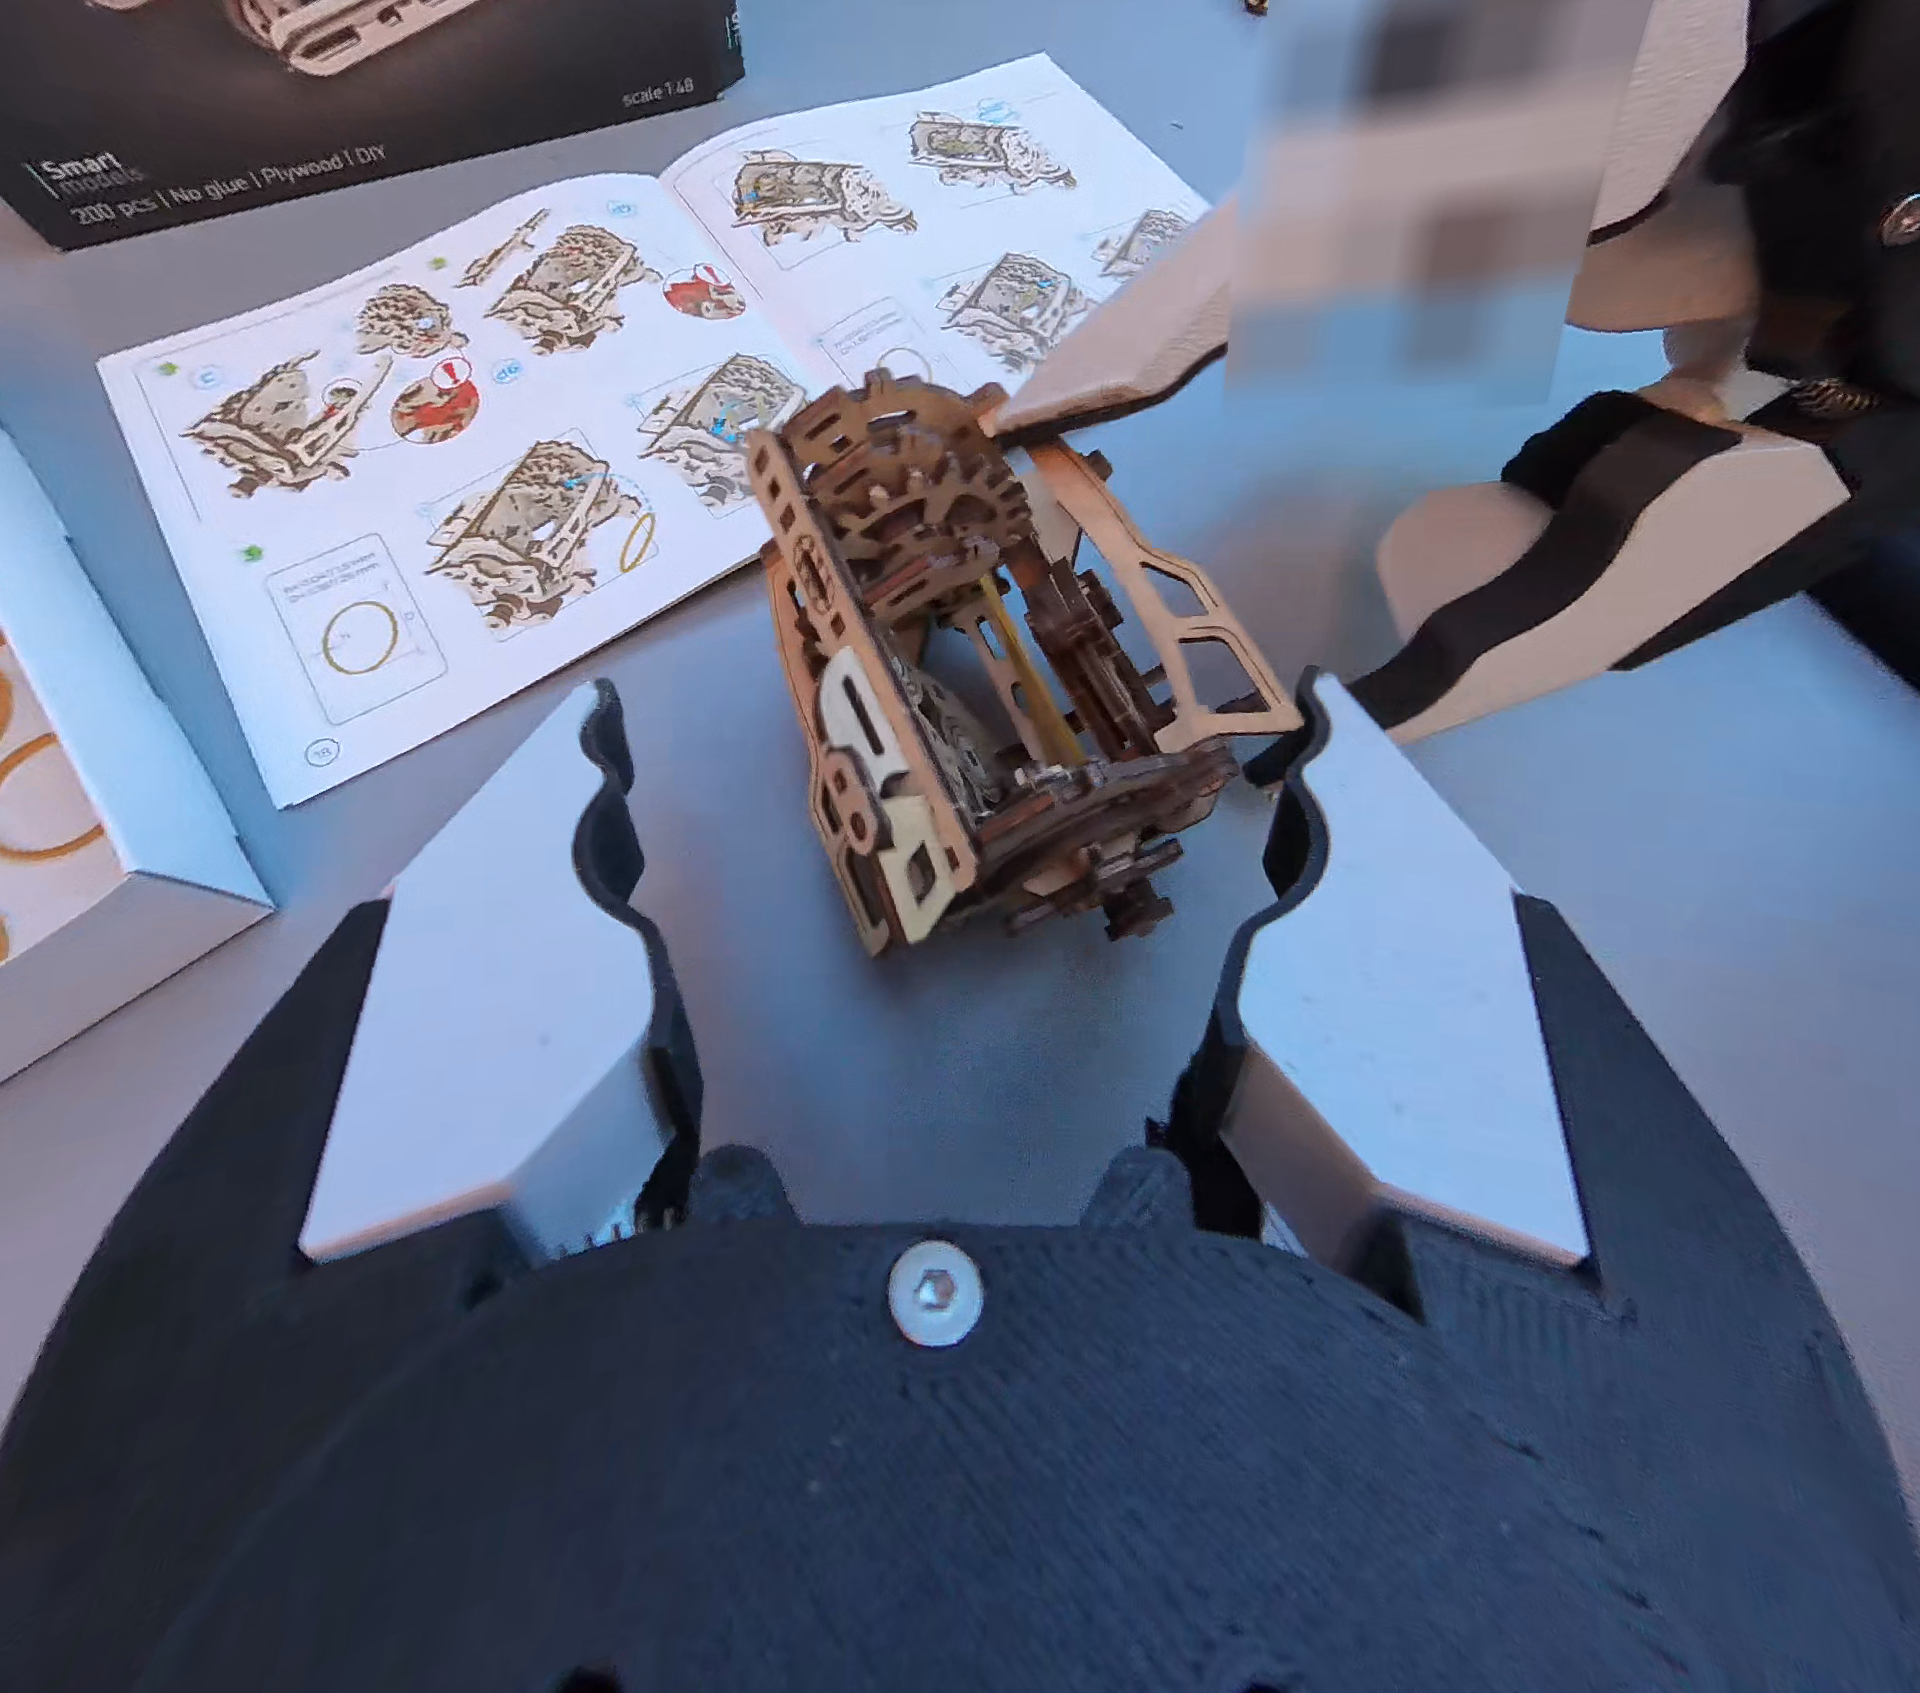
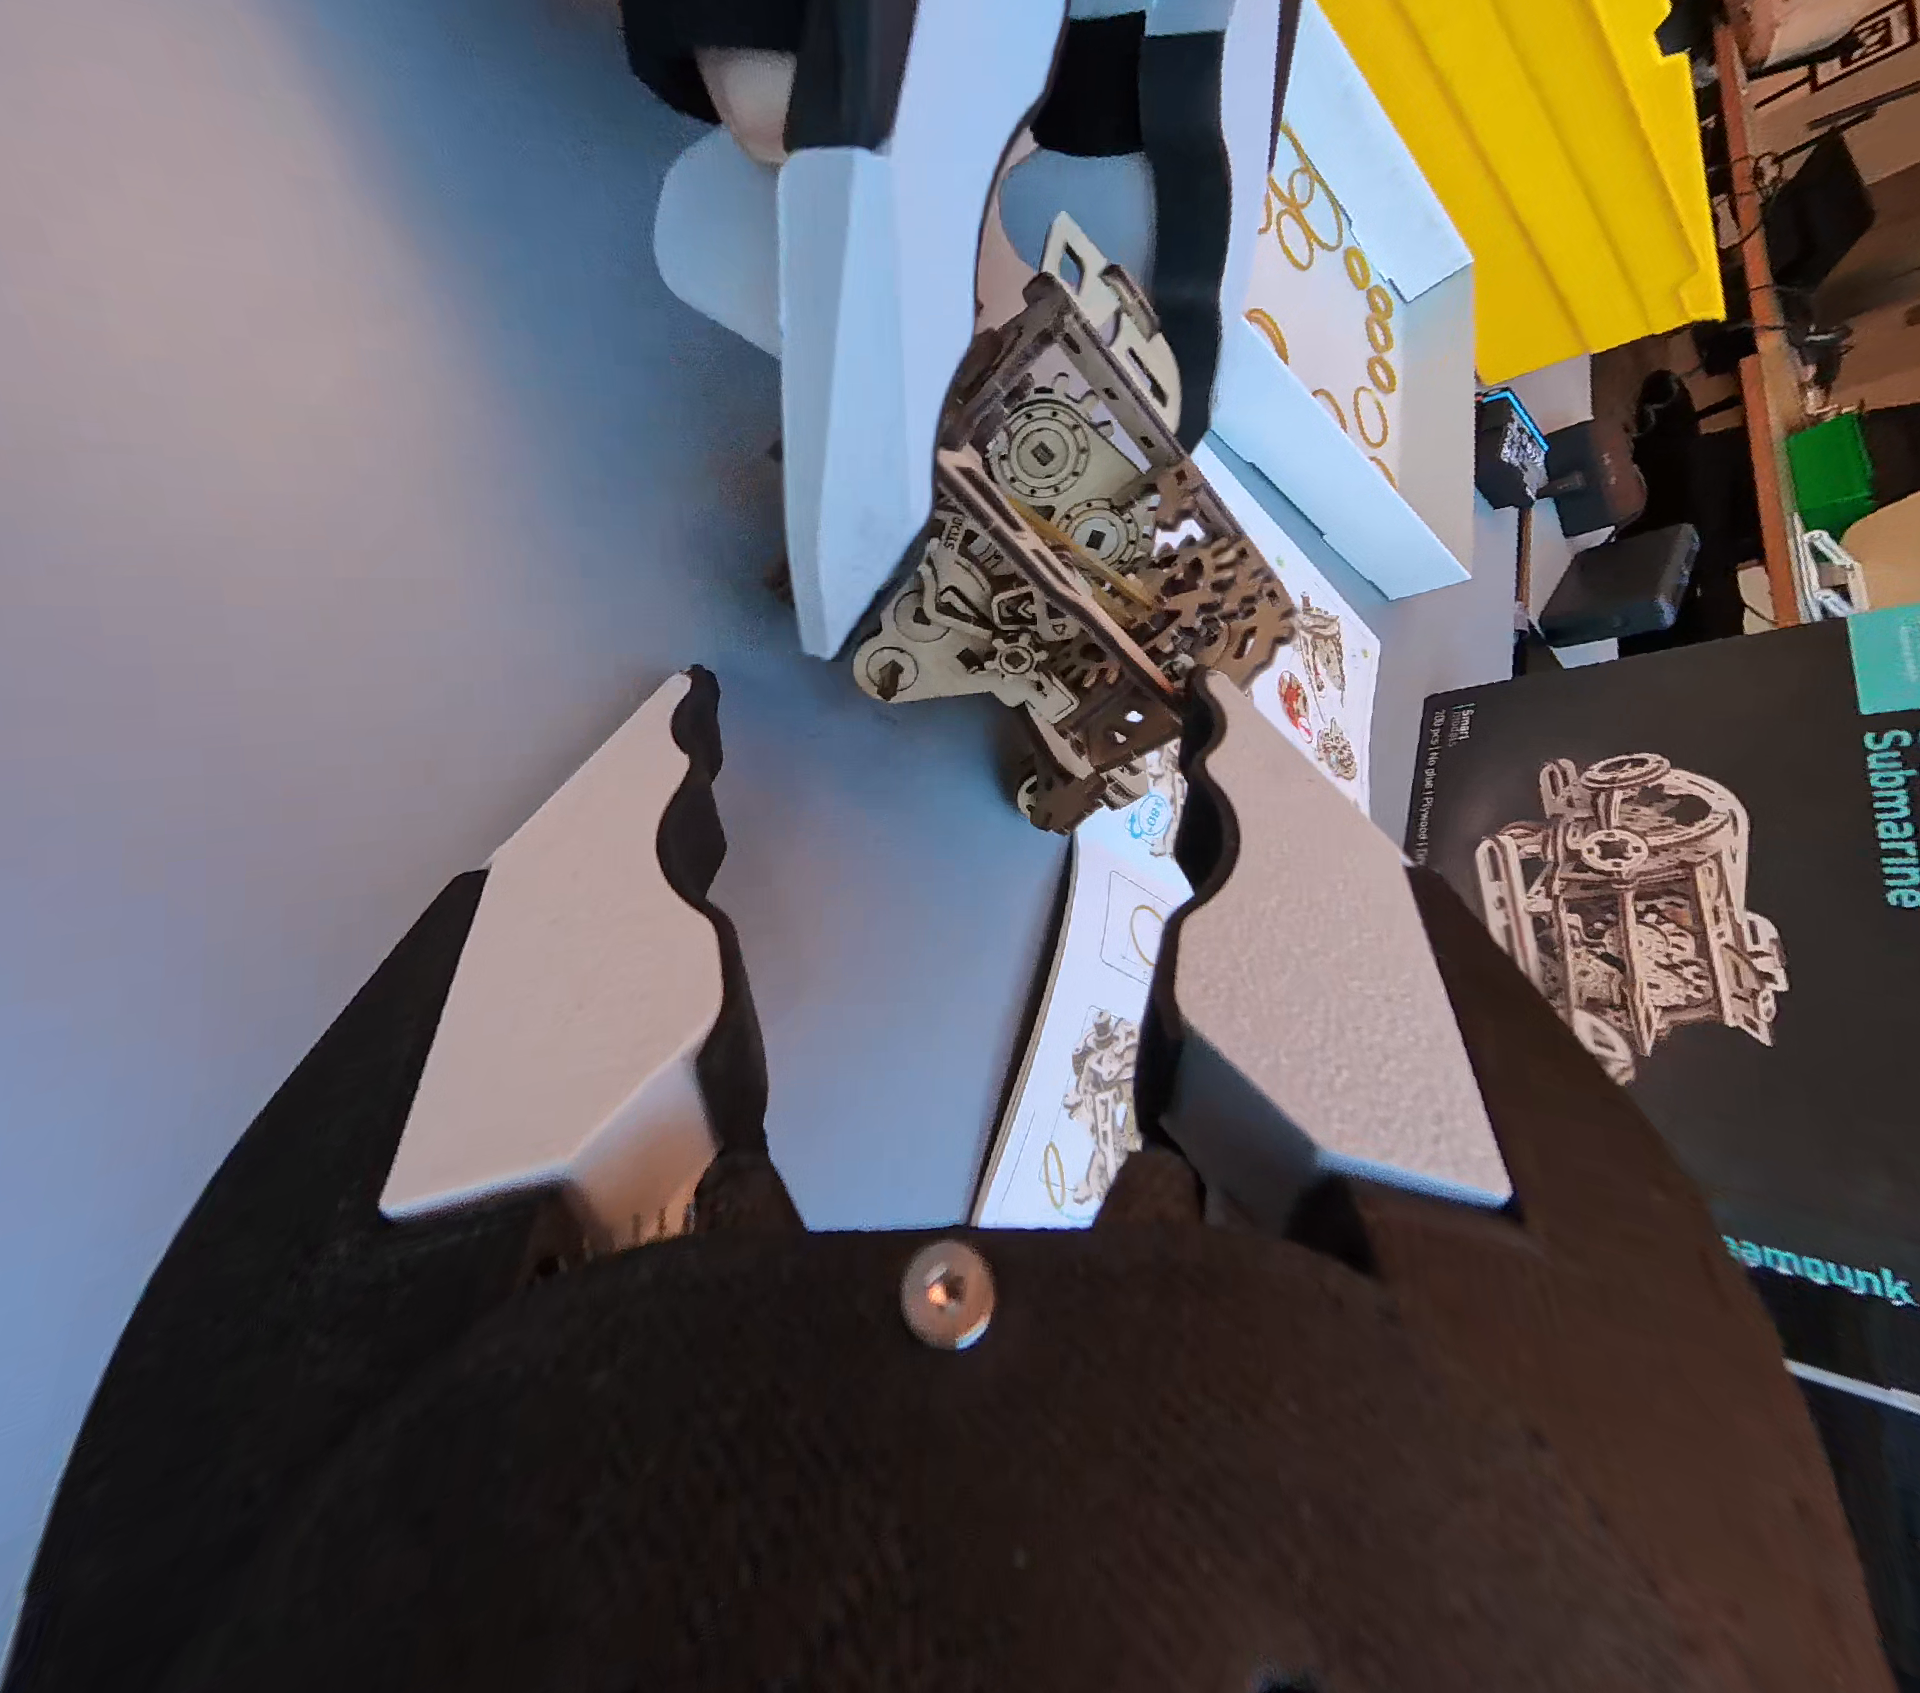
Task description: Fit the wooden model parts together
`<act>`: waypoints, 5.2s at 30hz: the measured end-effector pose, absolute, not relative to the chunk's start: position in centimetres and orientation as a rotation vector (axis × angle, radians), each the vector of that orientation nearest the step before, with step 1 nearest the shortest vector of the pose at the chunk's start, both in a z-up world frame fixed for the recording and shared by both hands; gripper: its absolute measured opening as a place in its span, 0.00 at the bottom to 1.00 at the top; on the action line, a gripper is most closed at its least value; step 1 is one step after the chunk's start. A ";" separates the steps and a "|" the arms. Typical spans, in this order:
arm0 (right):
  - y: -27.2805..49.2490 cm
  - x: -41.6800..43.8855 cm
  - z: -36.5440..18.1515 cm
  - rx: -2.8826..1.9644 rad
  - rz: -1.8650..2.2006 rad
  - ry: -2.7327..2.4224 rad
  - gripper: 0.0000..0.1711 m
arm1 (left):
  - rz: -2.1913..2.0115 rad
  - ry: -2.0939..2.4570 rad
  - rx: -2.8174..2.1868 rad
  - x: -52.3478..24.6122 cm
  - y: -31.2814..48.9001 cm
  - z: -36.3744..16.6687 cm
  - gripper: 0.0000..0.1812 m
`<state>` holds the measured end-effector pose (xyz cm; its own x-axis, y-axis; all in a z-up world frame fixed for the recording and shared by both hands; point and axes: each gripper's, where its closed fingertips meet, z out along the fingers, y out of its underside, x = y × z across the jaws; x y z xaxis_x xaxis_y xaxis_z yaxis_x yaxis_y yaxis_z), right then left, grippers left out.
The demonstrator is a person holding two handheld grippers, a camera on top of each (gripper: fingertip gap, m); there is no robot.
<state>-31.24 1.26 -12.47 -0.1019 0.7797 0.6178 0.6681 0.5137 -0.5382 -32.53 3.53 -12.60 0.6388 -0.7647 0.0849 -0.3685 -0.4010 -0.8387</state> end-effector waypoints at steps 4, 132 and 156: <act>0.3 -31.5 -12.2 -1.259 0.196 -1.818 0.51 | -0.626 0.904 -2.024 -33.1 3.1 -12.5 0.58; 1.0 -34.4 -8.8 -1.359 0.825 -1.675 0.31 | -0.842 1.645 -1.886 -32.9 1.6 -12.5 0.52; 2.1 -31.9 -7.8 -1.556 1.103 -1.456 0.09 | -1.009 1.505 -1.829 -32.7 1.4 -12.1 0.48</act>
